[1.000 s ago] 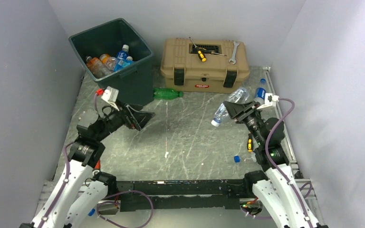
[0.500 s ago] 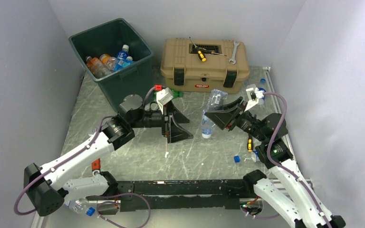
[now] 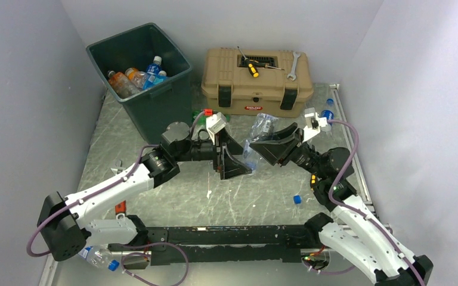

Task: Put the plastic bottles in the bin
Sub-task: Pick up the plastic bottle at the center of the board.

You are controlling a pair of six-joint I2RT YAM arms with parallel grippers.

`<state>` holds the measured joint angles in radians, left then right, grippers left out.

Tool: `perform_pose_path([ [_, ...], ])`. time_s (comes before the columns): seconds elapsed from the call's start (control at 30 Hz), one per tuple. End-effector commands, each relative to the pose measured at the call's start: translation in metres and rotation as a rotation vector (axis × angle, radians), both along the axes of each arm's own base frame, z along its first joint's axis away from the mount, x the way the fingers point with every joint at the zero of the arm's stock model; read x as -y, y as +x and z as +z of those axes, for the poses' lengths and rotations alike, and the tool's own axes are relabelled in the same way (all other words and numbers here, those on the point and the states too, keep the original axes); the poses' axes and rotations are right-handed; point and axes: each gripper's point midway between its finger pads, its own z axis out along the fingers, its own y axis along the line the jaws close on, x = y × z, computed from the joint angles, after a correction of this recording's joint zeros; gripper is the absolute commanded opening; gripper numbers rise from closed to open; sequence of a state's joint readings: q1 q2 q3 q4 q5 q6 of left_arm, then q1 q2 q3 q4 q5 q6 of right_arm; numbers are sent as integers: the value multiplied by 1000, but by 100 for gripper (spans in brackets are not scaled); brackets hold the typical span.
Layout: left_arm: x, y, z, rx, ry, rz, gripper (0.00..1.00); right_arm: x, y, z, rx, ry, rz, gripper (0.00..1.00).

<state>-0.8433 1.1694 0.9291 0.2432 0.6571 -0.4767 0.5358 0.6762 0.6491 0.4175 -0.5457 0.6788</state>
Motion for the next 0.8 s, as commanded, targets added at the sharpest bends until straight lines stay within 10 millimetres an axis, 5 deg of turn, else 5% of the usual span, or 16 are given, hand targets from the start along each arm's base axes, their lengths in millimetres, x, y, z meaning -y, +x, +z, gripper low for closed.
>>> perform_pose_path([
  [0.0, 7, -5, 8, 32, -52, -25, 95, 0, -6, 30, 58, 134, 33, 0],
  [0.2, 9, -8, 10, 55, -64, -38, 70, -1, -8, 34, 42, 181, 53, 0],
  [0.5, 9, -8, 8, 46, -69, -33, 67, 0, -11, 39, 39, 214, 71, 0],
  [0.77, 9, -8, 7, 54, -62, -20, 0, -1, -8, 34, 19, 202, 59, 0],
])
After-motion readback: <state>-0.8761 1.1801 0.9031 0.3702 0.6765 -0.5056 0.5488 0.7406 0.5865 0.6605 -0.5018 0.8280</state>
